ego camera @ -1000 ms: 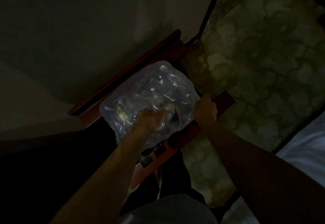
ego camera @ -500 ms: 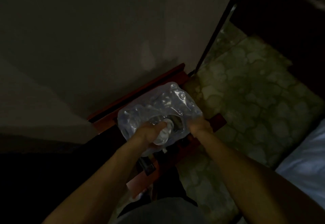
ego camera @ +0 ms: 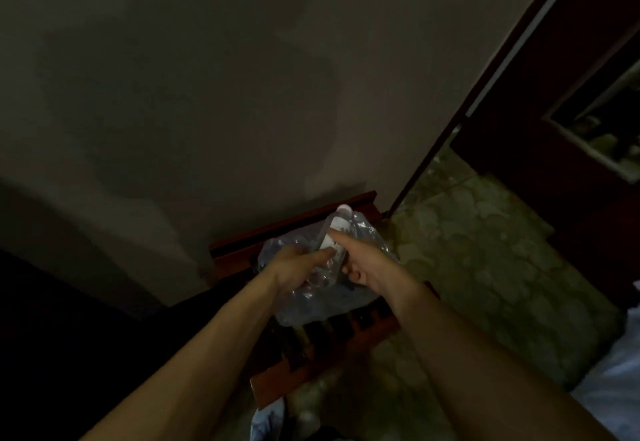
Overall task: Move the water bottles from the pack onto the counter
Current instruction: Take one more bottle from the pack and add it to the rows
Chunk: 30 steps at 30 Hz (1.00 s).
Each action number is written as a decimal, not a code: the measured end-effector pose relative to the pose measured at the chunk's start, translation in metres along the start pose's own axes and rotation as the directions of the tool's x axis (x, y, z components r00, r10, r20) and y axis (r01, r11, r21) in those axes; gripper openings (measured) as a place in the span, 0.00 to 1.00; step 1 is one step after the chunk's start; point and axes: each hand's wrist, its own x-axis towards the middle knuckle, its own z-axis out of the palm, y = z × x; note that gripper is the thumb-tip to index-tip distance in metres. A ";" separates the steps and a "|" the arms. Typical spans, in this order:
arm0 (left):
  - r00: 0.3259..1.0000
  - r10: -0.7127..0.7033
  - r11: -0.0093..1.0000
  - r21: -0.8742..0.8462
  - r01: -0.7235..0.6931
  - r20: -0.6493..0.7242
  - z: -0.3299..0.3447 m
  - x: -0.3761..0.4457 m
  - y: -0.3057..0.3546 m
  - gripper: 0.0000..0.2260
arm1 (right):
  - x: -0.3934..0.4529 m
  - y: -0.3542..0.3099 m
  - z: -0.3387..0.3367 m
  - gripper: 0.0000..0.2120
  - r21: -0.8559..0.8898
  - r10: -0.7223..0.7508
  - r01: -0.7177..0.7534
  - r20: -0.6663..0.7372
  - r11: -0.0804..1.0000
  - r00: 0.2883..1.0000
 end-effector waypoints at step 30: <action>0.515 0.628 0.766 0.580 -0.277 -0.584 -0.197 -0.384 0.052 0.14 | -0.290 -0.097 0.261 0.26 -0.011 -0.920 0.947 0.233 0.322 0.316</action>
